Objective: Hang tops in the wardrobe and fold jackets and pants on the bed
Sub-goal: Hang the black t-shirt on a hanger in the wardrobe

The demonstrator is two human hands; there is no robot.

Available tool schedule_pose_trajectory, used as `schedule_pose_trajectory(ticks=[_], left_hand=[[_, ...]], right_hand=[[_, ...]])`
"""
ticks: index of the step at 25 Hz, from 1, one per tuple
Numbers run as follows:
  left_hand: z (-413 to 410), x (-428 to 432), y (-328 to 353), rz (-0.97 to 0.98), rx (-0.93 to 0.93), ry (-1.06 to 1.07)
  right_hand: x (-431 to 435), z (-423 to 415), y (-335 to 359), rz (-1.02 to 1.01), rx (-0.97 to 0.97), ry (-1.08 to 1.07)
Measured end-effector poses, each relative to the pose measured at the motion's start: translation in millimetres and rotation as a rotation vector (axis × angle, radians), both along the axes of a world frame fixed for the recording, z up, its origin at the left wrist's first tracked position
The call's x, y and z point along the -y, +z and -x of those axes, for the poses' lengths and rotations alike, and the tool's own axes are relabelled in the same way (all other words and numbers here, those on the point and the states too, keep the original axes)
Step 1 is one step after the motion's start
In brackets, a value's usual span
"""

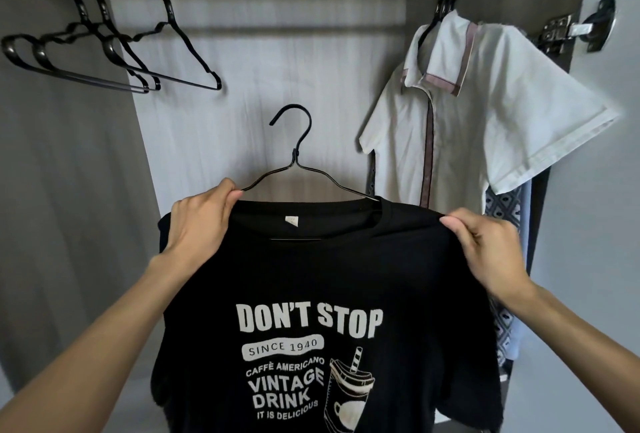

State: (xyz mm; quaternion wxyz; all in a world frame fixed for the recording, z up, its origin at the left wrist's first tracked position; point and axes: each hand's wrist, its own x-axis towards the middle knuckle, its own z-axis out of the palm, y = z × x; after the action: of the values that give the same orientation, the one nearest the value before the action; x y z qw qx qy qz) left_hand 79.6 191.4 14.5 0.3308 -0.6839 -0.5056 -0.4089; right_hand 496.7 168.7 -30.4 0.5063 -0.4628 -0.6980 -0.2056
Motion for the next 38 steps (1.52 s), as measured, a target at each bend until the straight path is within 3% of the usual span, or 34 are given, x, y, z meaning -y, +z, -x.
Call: schedule_pose_trajectory(ticks=[4,6,9,12,18,24,28,36,38], left_hand=[[-0.3,-1.2,-0.5,-0.021,0.011,-0.017],[-1.4,-2.7,1.4,-0.028,0.012,-0.015],[-9.8,-4.5,7.2,-0.044,-0.002,-0.036],[-22.9,-3.4,15.1,-0.078,-0.033,-0.058],[-42.6,-2.5,35.7,-0.142,-0.032,-0.056],[-57.0,-5.3,43.9,-0.155,0.016,-0.070],[-82.3,-13.5,53.0,-0.170,0.051,-0.072],[-131.4,-39.9,113.3,-0.116,0.232,-0.184],[-145.6,-57.7,134.1,-0.102,0.282,-0.298]], right_hand=[[6.0,6.2,9.5,0.254,-0.183,0.266],[9.2,18.7,26.2,0.339,-0.088,0.315],[3.5,45.2,43.0,0.248,0.298,0.158],[1.4,67.7,50.9,0.135,0.452,0.007],[3.1,66.1,76.3,0.104,0.423,-0.153],[19.8,11.4,80.3,0.083,0.367,-0.098],[28.7,-11.6,87.4,-0.025,0.411,-0.252],[48.7,-34.1,181.3,-0.029,0.562,-0.420],[43.9,-34.8,198.6,-0.063,0.593,-0.522]])
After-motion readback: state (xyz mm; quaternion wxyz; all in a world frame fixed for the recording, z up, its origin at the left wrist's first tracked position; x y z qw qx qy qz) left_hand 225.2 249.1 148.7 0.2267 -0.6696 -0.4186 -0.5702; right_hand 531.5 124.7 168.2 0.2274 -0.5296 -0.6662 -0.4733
